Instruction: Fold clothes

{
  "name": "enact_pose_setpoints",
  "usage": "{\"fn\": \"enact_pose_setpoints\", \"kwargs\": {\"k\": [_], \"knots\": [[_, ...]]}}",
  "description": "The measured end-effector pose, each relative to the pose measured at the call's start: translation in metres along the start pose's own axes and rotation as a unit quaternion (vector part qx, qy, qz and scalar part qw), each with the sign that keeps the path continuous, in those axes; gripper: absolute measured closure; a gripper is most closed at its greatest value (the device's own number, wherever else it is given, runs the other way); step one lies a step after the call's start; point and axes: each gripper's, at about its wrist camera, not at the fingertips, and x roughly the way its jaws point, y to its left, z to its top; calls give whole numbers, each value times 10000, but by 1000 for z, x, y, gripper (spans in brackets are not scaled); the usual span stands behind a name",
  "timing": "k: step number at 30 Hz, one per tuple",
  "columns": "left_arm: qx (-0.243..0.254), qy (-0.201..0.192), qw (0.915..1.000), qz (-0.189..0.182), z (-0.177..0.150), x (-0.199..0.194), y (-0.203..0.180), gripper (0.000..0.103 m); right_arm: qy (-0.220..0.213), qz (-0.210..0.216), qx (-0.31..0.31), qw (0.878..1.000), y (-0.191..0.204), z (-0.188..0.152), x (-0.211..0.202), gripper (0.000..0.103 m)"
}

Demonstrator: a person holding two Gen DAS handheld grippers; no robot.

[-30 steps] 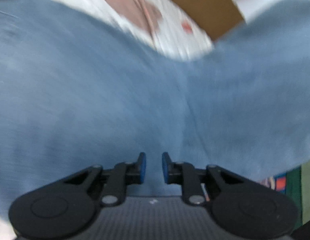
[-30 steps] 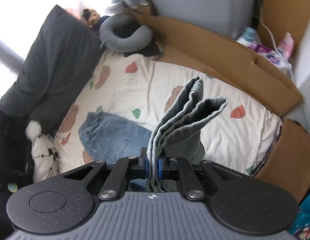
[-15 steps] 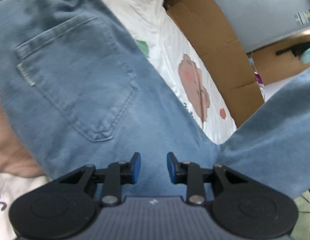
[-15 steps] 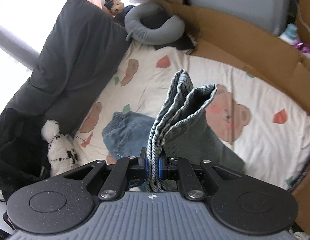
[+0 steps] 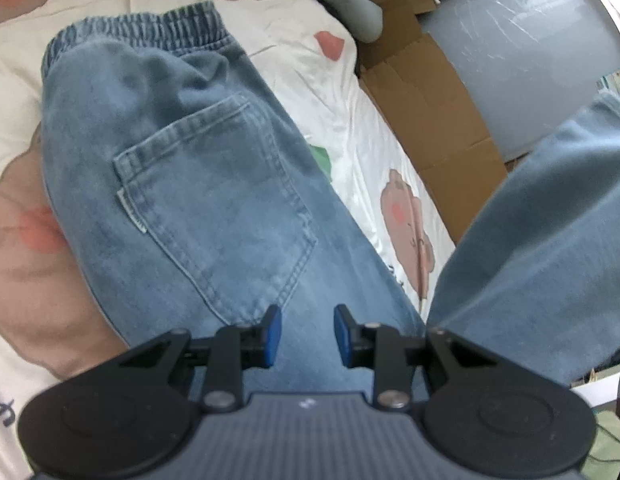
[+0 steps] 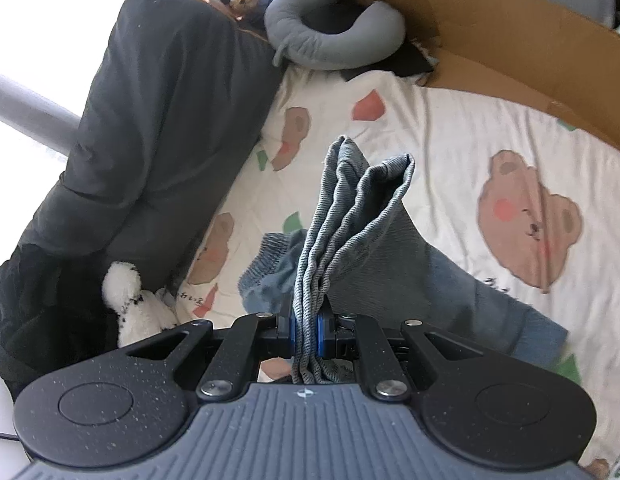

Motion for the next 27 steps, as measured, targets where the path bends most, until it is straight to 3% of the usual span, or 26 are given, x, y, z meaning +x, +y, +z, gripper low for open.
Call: {"fn": "enact_pose_setpoints", "kwargs": {"k": [6,17,27], "knots": [[-181,-172,9996,160,3,-3,9,74,212,89,193,9995,0,5,49,95],[-225,-867,9945,547,11,-33,26,74,534,384,802,9946,-6,9,159,95],[-7,-1434,9860,847,15,-55,32,74,811,176,848,9929,7,19,235,95]]}}
